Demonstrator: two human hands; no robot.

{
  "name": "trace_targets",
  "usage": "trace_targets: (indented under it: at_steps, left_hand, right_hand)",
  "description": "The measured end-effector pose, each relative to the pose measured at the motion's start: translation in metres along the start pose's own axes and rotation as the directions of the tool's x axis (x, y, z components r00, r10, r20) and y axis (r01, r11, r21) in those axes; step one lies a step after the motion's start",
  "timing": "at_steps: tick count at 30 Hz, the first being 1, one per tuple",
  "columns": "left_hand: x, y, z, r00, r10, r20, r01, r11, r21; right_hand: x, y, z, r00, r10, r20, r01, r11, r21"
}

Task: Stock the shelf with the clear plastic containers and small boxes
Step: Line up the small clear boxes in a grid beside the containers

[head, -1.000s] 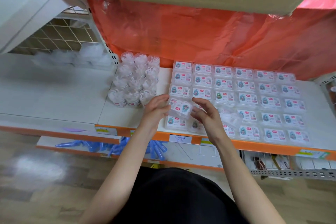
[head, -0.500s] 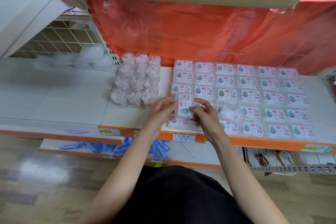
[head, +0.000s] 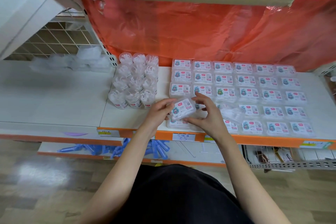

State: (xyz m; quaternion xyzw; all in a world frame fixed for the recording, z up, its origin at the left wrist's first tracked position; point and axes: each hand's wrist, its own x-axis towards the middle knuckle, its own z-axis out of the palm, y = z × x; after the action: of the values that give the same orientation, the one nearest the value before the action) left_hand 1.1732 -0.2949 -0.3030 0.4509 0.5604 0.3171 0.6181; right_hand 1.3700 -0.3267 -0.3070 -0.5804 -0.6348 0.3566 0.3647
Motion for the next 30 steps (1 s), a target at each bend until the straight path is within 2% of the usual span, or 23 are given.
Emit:
trace_targets:
  at_steps: [3,6,8,11,14,16,18,24,30]
  left_hand:
    - [-0.001,0.001,0.0,0.999,0.038,0.036,-0.04,0.997,0.067]
    - [0.0,-0.001,0.001,0.992,0.097,-0.076,-0.086,0.987,0.137]
    - [-0.003,-0.005,-0.001,0.975,0.18,-0.132,-0.136,0.948,0.287]
    - [-0.011,-0.023,-0.011,0.955,0.283,-0.09,-0.161,0.748,0.644]
    - [-0.017,-0.038,-0.021,0.957,0.289,0.009,-0.176,0.559,0.81]
    - [-0.019,-0.042,-0.024,0.969,0.229,0.093,-0.197,0.488,0.85]
    - [-0.019,-0.045,-0.027,0.979,0.161,0.128,-0.19,0.462,0.866]
    - [-0.018,-0.045,-0.029,0.985,0.124,0.124,-0.167,0.449,0.878]
    - [-0.015,-0.042,-0.024,0.988,0.102,0.117,-0.151,0.458,0.876]
  right_hand:
    - [0.0,0.004,0.005,0.999,0.021,0.042,-0.019,0.999,-0.04]
    - [-0.001,0.007,0.01,1.0,0.019,-0.017,-0.02,0.997,-0.076]
    - [0.0,0.01,0.014,0.997,0.035,-0.072,-0.041,0.995,-0.09]
    - [0.003,0.014,0.022,0.988,0.075,-0.132,-0.089,0.991,-0.101]
    - [0.006,0.016,0.03,0.983,0.109,-0.151,-0.125,0.987,-0.101]
    - [0.007,0.015,0.035,0.981,0.125,-0.152,-0.141,0.985,-0.103]
    - [0.008,0.017,0.041,0.981,0.136,-0.138,-0.152,0.982,-0.115]
    - [0.009,0.021,0.045,0.974,0.158,-0.162,-0.187,0.964,-0.187]
    - [0.01,0.018,0.044,0.983,0.101,-0.153,-0.137,0.959,-0.25]
